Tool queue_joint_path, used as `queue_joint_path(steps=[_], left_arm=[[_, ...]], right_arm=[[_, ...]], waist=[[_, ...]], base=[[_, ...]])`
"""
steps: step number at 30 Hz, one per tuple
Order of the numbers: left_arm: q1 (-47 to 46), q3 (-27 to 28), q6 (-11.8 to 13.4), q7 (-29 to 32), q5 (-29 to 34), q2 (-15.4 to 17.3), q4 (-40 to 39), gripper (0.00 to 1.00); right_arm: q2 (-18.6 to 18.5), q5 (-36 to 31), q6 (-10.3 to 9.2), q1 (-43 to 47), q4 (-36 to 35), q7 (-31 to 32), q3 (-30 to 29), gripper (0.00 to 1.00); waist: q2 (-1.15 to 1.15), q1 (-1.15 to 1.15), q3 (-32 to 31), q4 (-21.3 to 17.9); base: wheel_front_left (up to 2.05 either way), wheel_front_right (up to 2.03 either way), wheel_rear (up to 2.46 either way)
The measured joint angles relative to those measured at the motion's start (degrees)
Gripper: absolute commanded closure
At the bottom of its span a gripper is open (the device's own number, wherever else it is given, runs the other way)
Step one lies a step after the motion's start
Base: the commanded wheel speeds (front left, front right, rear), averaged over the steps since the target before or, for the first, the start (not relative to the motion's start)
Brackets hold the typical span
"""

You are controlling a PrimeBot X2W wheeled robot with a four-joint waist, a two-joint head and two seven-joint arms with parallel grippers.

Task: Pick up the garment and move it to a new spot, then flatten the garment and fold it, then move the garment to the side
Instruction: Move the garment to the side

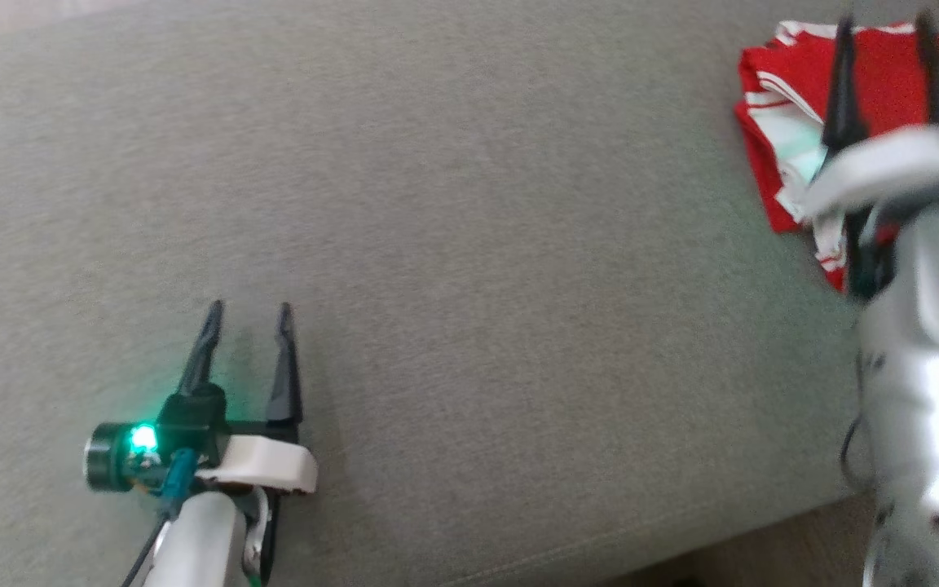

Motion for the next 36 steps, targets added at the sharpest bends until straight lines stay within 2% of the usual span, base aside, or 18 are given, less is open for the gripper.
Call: queue_joint_path(steps=[8,20,29,36], left_arm=[[2.36,2.96,1.68,0.02,-1.20,-0.04,-0.88,0.00],[6.19,3.39,3.27,0.05,-3.54,-0.07,-1.16,0.00],[8.84,3.43,3.91,0.05,-3.98,-0.07,-1.66,0.00],[10.32,3.82,1.54,0.05,-6.28,-0.05,-2.48,0.00]], right_arm=[[1.24,6.56,0.00,15.57,-8.00,0.00,5.82,0.00],[1.79,15.25,0.00,27.18,-12.43,0.00,11.89,0.00],[1.90,18.12,0.00,31.49,-15.29,0.00,14.52,0.00],[1.93,19.54,0.00,32.81,-16.33,0.00,16.25,0.00]], waist=[[0.00,-0.01,-2.88,6.79],[0.00,-0.01,-8.13,15.15],[0.00,-0.01,-12.60,17.11],[0.00,-0.01,-13.81,15.84]], base=[[0.00,0.00,0.00],[0.00,0.00,0.00],[0.00,0.00,0.00],[0.00,0.00,0.00]])
